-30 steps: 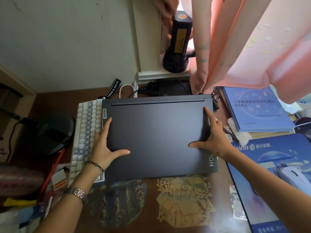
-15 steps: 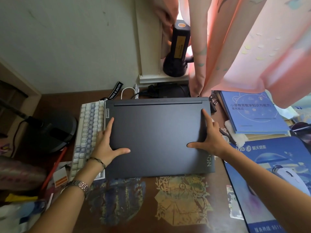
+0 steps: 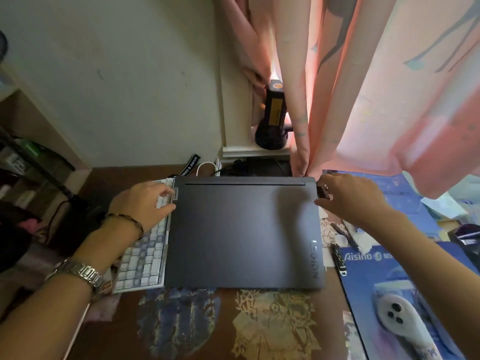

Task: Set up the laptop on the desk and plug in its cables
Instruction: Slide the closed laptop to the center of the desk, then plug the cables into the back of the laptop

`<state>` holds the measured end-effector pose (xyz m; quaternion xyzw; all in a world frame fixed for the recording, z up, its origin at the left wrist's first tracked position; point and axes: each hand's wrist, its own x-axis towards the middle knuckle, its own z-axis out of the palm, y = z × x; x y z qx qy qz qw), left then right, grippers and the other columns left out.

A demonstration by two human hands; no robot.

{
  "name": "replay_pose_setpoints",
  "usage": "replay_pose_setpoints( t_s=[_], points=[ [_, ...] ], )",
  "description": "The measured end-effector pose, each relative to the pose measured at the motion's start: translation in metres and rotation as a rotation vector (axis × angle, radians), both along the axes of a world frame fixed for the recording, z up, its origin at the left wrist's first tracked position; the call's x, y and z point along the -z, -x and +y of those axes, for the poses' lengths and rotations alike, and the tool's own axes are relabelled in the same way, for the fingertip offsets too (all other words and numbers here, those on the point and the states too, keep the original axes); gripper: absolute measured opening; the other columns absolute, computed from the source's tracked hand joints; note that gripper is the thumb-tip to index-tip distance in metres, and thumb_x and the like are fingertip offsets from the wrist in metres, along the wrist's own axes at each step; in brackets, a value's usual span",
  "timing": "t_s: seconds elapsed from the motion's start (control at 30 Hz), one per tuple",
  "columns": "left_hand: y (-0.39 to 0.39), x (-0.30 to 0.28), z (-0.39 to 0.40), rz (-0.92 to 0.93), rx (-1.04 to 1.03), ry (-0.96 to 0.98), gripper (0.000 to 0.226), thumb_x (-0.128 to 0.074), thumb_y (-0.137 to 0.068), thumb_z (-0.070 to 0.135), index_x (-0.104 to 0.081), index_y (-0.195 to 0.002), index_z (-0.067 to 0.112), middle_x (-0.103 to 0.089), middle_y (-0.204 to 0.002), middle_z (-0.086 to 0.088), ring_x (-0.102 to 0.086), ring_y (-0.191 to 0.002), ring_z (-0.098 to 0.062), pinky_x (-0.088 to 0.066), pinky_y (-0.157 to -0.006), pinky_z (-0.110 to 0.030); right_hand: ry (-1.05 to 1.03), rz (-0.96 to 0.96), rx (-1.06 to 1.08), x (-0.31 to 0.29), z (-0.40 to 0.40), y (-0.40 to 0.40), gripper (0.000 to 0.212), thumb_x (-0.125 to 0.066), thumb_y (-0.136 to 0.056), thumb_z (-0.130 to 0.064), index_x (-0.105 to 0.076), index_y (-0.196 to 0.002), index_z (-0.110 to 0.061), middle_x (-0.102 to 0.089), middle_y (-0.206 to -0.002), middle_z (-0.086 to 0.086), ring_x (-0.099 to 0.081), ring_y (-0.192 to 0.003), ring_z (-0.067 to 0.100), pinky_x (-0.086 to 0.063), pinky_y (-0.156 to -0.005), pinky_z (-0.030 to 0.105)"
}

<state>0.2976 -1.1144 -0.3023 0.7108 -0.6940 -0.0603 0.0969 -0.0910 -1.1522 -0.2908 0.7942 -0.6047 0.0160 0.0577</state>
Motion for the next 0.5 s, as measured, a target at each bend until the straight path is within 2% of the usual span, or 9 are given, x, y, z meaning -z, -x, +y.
replay_pose_setpoints(
  t_s=[0.13,0.23,0.37,0.5],
  points=[
    [0.006,-0.027,0.001,-0.067,0.031,0.064,0.028,-0.064,-0.078,0.038,-0.062,-0.102,0.025,-0.065,-0.099,-0.001,-0.054,-0.080,-0.018,-0.052,-0.073,-0.037,0.084,0.025,-0.102,-0.018,-0.003,-0.012,0.042,-0.061,-0.082,-0.045,-0.054,-0.114,-0.019,-0.067,-0.101,0.004,-0.062,-0.093,0.029,-0.047,-0.068,0.035],
    [0.009,-0.033,-0.002,-0.067,0.016,0.043,0.030,-0.062,-0.079,0.041,-0.060,-0.105,0.026,-0.064,-0.101,0.001,-0.052,-0.081,-0.014,-0.051,-0.074,-0.035,0.091,-0.062,-0.145,-0.019,-0.002,-0.023,0.038,-0.061,-0.082,-0.045,-0.058,-0.111,-0.019,-0.067,-0.101,0.002,-0.063,-0.094,0.028,-0.047,-0.071,0.035],
    [0.005,-0.033,-0.007,0.024,0.009,0.018,0.029,-0.062,-0.079,0.040,-0.061,-0.104,0.024,-0.064,-0.102,0.003,-0.049,-0.081,-0.010,-0.047,-0.073,-0.030,0.080,-0.163,-0.207,-0.025,-0.008,-0.042,0.032,-0.067,-0.079,-0.042,-0.062,-0.102,-0.021,-0.069,-0.099,0.001,-0.064,-0.088,0.028,-0.049,-0.069,0.035],
    [-0.008,-0.036,-0.026,0.055,0.022,0.023,0.025,-0.061,-0.080,0.042,-0.061,-0.101,0.028,-0.064,-0.100,0.008,-0.050,-0.079,-0.007,-0.042,-0.070,-0.024,0.108,-0.221,-0.249,-0.032,-0.037,-0.068,0.030,-0.073,-0.075,-0.038,-0.065,-0.101,-0.025,-0.070,-0.094,-0.004,-0.065,-0.083,0.022,-0.038,-0.060,0.024]
  ],
)
